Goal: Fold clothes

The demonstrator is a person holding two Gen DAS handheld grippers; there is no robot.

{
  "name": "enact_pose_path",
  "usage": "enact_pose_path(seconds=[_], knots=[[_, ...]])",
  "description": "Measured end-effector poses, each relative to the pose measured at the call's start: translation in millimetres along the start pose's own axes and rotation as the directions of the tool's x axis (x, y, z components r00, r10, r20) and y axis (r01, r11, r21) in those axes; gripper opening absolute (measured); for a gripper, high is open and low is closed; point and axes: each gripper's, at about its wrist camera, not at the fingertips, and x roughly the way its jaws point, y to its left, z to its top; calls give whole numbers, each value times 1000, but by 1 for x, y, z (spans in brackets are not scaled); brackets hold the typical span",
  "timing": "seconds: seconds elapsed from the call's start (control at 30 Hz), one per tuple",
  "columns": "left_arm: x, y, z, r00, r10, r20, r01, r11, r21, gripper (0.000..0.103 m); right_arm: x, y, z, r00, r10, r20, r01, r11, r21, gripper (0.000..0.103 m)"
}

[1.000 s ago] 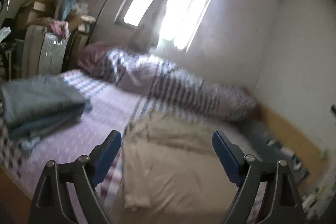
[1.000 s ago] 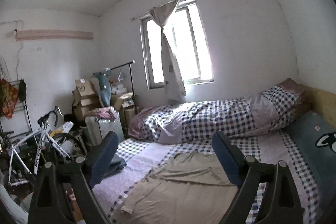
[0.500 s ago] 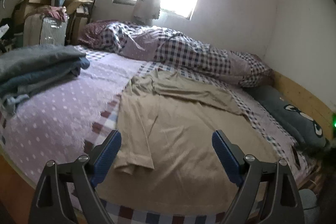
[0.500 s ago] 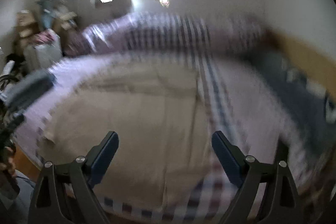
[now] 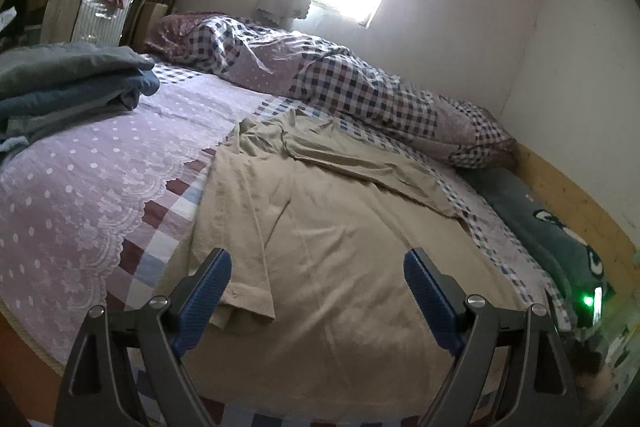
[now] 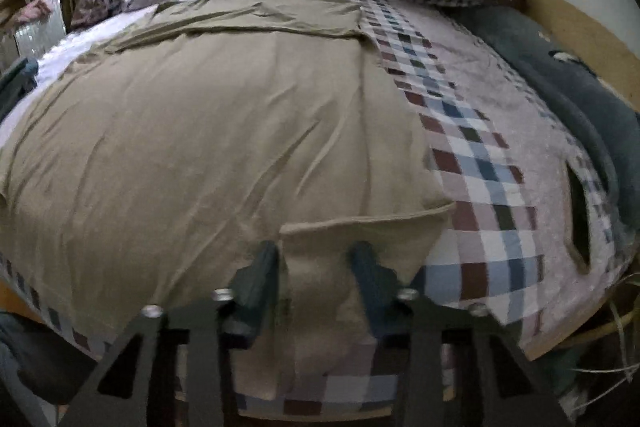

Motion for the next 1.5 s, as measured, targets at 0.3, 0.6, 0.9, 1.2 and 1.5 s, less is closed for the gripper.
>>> enact_pose_path(seconds=[0.3,0.6,0.9,1.2,1.5], knots=[[3,3,5,999,-40,0,40,996,-74,91,-22,-70,-33,992,-14,-125,48,962,271,5],[-1,1,0,1000,-2,-5,2,999,-46,91,-35,-100,-35,974,-110,-198,172,928,330,10],[3,1,-16,991,127,-39,-122,988,94,91,-72,-58,2,997,-5,74,-17,957,288,47],[5,27,-21,983,173,-68,-165,980,107,68,-74,35,32,964,195,183,-206,977,46,48],[20,32,-26,982,109,-151,-97,992,83,40,-56,91,35,920,329,211,-314,944,-104,48]])
